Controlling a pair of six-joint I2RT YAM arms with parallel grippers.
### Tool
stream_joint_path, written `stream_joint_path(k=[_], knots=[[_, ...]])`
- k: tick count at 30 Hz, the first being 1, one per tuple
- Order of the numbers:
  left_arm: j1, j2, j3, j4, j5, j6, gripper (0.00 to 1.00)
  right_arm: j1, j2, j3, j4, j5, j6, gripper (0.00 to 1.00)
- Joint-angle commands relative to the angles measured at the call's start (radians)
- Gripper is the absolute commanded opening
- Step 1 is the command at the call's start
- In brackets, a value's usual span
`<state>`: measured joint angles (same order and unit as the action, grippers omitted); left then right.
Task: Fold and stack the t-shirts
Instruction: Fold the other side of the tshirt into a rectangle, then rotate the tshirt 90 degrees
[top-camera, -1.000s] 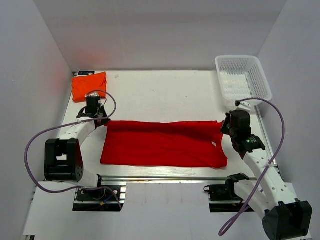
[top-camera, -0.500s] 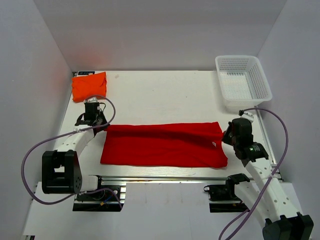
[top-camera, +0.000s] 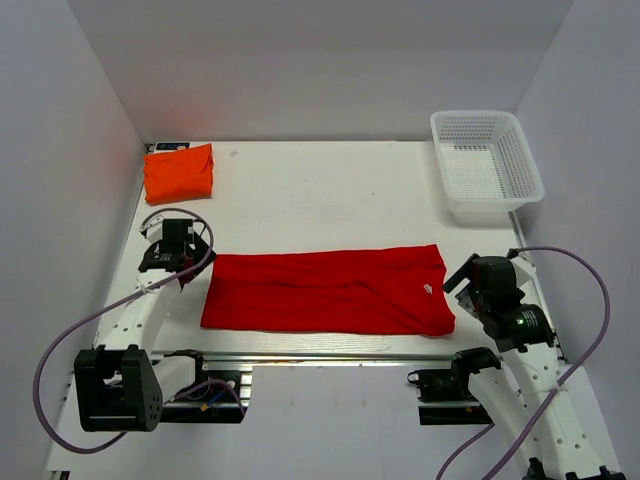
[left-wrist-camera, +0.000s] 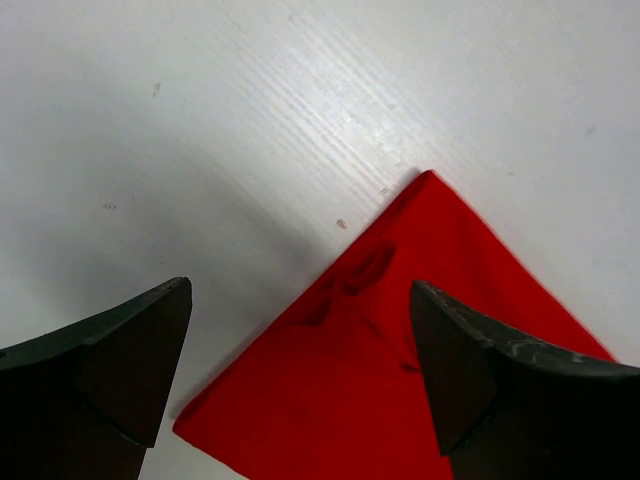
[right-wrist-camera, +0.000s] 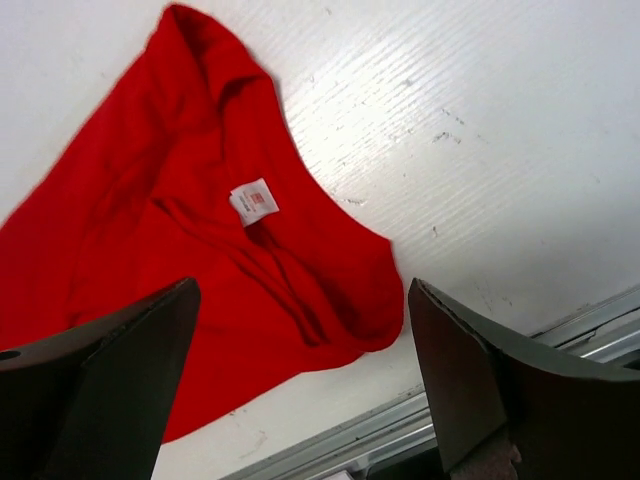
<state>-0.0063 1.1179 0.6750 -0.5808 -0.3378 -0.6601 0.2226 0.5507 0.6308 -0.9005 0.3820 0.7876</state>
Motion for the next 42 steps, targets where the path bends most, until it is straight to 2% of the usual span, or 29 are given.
stream_joint_path(k=[1,4,7,8,9,10,12,14,16,22,28,29,31,35,36,38,39,40,41,42], knots=[[0.003,-0.047,0.075,-0.027,-0.014,-0.058,1.0,-0.003,-0.028,0.052,-0.032,0.063,0.049,0.9],[0.003,-0.034,0.086,0.036,0.069,-0.024,1.0,-0.003,-0.038,-0.012,0.134,-0.017,-0.032,0.9],[-0.02,0.025,0.107,0.122,0.201,0.068,1.0,-0.002,0.011,-0.074,0.303,-0.19,-0.117,0.9],[-0.02,0.045,0.119,0.153,0.259,0.117,1.0,0.001,0.049,-0.083,0.337,-0.218,-0.12,0.9],[-0.02,0.063,0.12,0.224,0.381,0.137,1.0,0.001,0.098,-0.091,0.365,-0.333,-0.129,0.9],[-0.02,0.103,0.12,0.263,0.443,0.157,1.0,0.001,0.124,-0.118,0.484,-0.368,-0.166,0.9],[-0.04,0.164,0.091,0.352,0.592,0.18,1.0,0.003,0.252,-0.12,0.597,-0.487,-0.204,0.9],[-0.053,0.2,0.081,0.377,0.663,0.191,1.0,0.004,0.34,-0.112,0.63,-0.517,-0.206,0.9],[-0.083,0.227,0.061,0.387,0.663,0.191,1.0,0.012,0.426,-0.109,0.658,-0.564,-0.228,0.9],[-0.119,0.316,-0.029,0.385,0.66,0.191,1.0,0.018,0.529,-0.126,0.733,-0.611,-0.222,0.9],[-0.11,0.318,-0.071,0.207,0.442,0.13,1.0,0.012,0.692,-0.12,0.742,-0.542,-0.179,0.9],[-0.11,0.318,-0.08,0.158,0.43,0.12,1.0,0.008,0.759,-0.112,0.733,-0.522,-0.177,0.9],[-0.11,0.306,-0.09,0.128,0.43,0.103,1.0,0.008,0.81,-0.053,0.729,-0.499,-0.18,0.9],[-0.119,0.247,-0.121,0.092,0.486,0.09,1.0,-0.006,1.057,0.122,0.738,-0.506,-0.183,0.9],[-0.13,0.234,-0.132,0.052,0.487,0.09,1.0,-0.009,1.175,0.16,0.703,-0.508,-0.191,0.9],[-0.139,0.186,-0.141,0.016,0.523,0.08,1.0,-0.009,1.247,0.364,0.66,-0.529,-0.217,0.9],[-0.152,0.169,-0.17,0.001,0.566,0.08,1.0,-0.011,1.349,0.412,0.637,-0.558,-0.226,0.9],[-0.152,0.151,-0.182,-0.008,0.592,0.08,1.0,-0.011,1.383,0.563,0.615,-0.596,-0.228,0.9],[-0.176,0.128,-0.201,-0.008,0.611,0.08,1.0,-0.009,1.417,0.611,0.611,-0.609,-0.232,0.9],[-0.185,0.128,-0.21,-0.008,0.656,0.08,1.0,-0.006,1.525,0.662,0.603,-0.623,-0.237,0.9]])
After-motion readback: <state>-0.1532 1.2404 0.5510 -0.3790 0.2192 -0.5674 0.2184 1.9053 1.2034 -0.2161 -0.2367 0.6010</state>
